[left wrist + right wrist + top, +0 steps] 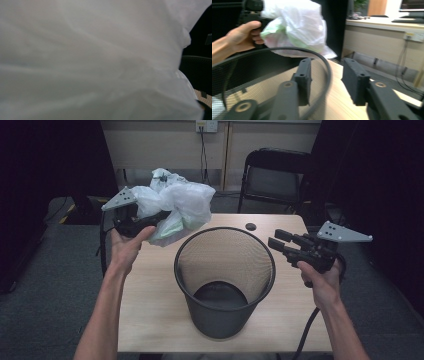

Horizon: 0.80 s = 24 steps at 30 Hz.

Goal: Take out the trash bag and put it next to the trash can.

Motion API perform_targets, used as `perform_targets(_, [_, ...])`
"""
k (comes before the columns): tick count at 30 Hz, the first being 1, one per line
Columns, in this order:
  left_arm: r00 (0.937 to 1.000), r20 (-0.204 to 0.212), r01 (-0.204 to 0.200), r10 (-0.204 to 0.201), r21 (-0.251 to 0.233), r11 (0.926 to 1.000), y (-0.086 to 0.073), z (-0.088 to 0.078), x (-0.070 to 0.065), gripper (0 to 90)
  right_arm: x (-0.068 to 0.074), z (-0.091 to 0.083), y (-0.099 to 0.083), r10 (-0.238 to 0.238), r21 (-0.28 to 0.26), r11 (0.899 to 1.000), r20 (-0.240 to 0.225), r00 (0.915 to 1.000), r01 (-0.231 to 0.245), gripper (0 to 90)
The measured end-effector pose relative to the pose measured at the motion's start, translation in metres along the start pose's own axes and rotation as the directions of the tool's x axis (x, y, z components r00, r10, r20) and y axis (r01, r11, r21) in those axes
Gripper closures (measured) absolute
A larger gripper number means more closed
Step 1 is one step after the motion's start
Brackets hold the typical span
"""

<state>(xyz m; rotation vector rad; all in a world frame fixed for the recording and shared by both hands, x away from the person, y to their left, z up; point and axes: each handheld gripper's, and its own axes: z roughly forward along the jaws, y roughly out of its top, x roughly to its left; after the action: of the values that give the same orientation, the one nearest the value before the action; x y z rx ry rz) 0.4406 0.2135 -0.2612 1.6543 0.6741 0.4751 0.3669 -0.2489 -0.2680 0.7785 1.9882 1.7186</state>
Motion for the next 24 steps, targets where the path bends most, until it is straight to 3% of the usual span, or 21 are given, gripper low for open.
perform_targets(4, [0.9997,-0.015,0.019,-0.018,0.021,0.9996,-0.011,-0.001,0.008,81.3,-0.008,-0.007,-0.013,0.025,0.038,0.999,0.049,0.9985,-0.027,47.6])
perform_targets(10, [0.9988,-0.027,0.042,-0.04,0.059,0.9974,-0.027,0.003,0.015,81.2,-0.02,-0.017,-0.036,0.059,0.066,0.996,0.098,0.9934,-0.066,47.8])
perform_targets(13, [0.9986,-0.045,0.033,-0.028,0.108,0.9936,-0.035,0.007,0.016,80.1,-0.023,-0.016,-0.053,0.065,0.101,0.992,0.118,0.9909,-0.077,47.4])
perform_targets(16, [0.9983,-0.049,0.038,-0.032,0.125,0.9914,-0.043,0.01,0.017,79.4,-0.023,-0.013,-0.073,0.07,0.144,0.986,0.114,0.9911,-0.086,46.9])
perform_targets(21, [0.9967,-0.075,0.044,-0.031,0.183,0.9821,-0.057,0.017,0.02,78.7,-0.02,-0.003,-0.108,0.089,0.231,0.967,0.093,0.9916,-0.109,42.8])
perform_targets(24, [0.9957,-0.064,0.078,-0.067,0.193,0.978,-0.067,0.023,0.023,78.7,-0.017,0.0,-0.118,0.089,0.249,0.963,0.082,0.9926,-0.107,41.5])
